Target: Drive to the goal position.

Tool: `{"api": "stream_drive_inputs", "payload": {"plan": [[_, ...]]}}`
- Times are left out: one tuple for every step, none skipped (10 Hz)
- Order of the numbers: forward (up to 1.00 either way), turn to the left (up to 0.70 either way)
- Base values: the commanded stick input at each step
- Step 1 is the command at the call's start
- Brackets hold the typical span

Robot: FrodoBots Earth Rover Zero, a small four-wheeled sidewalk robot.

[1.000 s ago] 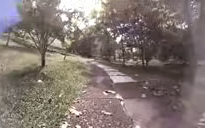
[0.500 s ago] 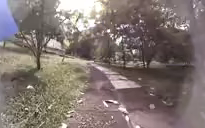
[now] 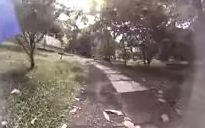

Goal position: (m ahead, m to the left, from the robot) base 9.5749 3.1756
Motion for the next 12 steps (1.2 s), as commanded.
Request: {"api": "stream_drive_inputs", "payload": {"plan": [[0.70,0.00],[0.70,0.00],[0.70,0.04],[0.70,0.30],[0.70,0.11],[0.70,0.00],[0.70,0.00],[0.70,0.00],[0.70,0.17],[0.70,0.13],[0.70,0.00],[0.70,0.00]]}}
